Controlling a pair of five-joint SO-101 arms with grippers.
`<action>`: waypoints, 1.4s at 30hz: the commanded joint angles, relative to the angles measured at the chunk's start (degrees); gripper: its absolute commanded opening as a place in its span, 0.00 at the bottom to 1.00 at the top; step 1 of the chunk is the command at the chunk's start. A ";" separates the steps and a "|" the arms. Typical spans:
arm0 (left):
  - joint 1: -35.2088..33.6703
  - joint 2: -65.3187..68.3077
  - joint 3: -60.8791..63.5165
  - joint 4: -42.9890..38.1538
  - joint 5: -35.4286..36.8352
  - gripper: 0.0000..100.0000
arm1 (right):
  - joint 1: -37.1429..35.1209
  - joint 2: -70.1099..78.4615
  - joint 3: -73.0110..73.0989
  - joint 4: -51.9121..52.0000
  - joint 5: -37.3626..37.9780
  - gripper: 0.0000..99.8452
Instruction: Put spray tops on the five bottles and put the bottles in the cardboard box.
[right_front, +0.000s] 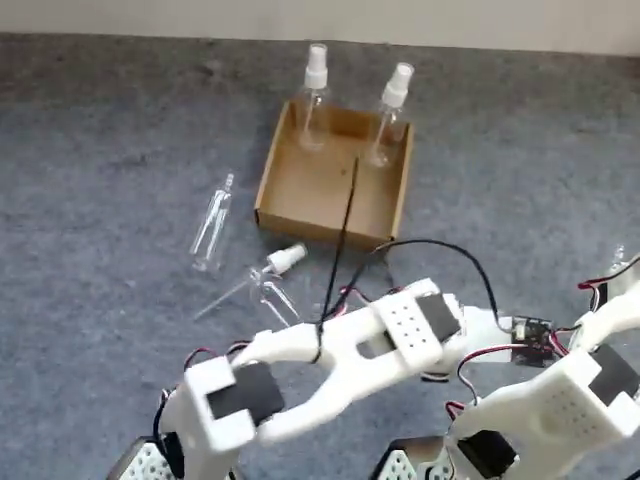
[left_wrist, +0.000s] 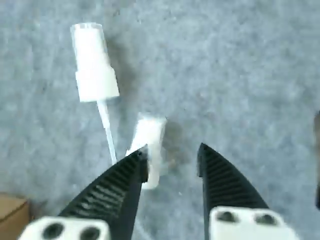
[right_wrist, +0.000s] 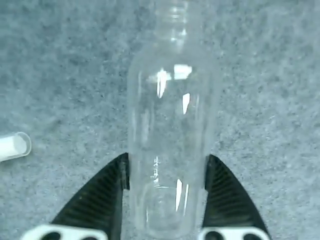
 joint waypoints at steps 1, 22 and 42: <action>0.66 4.18 -6.37 -0.79 -0.44 0.14 | -0.75 -1.27 -3.47 -0.66 0.70 0.08; -23.43 -15.96 -7.25 14.33 12.04 0.00 | -4.44 -1.27 -3.21 -0.66 3.96 0.08; -70.11 -29.05 -22.64 34.20 13.89 0.00 | -19.12 -1.01 -3.03 -1.10 3.87 0.08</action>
